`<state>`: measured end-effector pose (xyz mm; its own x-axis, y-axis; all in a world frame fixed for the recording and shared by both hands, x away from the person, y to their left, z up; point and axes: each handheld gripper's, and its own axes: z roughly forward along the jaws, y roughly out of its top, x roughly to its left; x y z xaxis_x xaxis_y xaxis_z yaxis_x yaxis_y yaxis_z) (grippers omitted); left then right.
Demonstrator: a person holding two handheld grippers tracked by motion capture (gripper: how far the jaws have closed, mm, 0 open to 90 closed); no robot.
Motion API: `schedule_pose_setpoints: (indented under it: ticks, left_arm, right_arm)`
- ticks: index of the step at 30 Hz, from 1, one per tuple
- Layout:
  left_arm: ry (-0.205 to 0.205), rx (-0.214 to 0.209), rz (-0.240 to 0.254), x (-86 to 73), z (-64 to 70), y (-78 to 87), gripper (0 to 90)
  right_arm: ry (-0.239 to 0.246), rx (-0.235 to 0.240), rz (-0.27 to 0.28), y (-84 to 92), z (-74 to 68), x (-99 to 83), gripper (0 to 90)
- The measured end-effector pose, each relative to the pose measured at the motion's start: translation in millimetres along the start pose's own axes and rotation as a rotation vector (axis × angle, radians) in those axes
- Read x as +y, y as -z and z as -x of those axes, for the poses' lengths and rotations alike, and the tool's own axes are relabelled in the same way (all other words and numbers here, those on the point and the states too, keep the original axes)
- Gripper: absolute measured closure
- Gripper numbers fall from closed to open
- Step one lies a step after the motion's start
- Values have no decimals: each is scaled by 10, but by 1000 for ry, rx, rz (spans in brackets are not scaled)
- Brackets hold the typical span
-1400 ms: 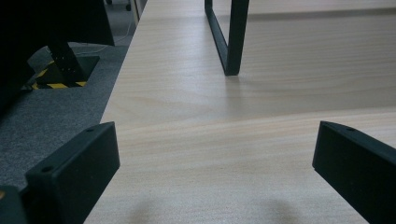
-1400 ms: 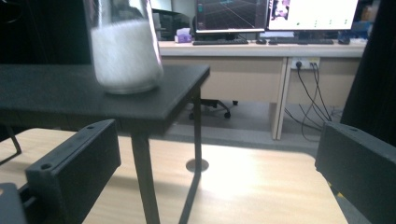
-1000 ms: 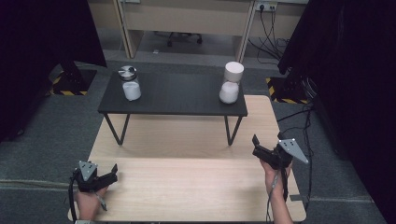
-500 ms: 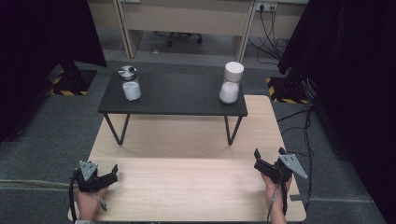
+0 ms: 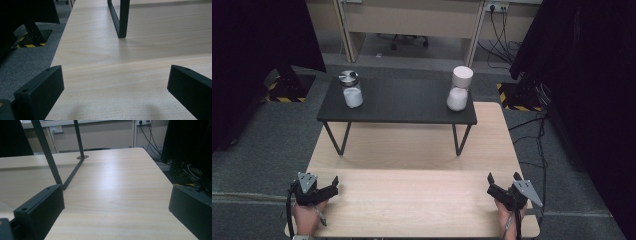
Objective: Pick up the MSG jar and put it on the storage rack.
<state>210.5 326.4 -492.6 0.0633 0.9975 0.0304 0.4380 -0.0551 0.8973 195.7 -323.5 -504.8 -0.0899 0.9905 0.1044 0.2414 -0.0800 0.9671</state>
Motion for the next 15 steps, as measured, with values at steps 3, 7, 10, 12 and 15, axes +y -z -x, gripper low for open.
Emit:
schedule_pose_setpoints:
  ticks: [3,7,10,12,15]
  left_arm:
    - [-1,0,-1,1,2,0,0]
    - [-3,1,-2,3,3,-1,0]
    - [-3,1,-3,5,4,-1,0]
    - [-4,1,-5,7,4,-1,0]
    - [-8,0,-5,7,7,0,0]
  right_arm:
    - [-5,-23,5,36,-1,-68,3]
    - [-21,-33,12,71,21,-137,3]
    - [-29,-36,21,91,26,-188,3]
    - [-19,-36,40,109,19,-229,3]
    - [-5,-32,55,127,13,-260,3]
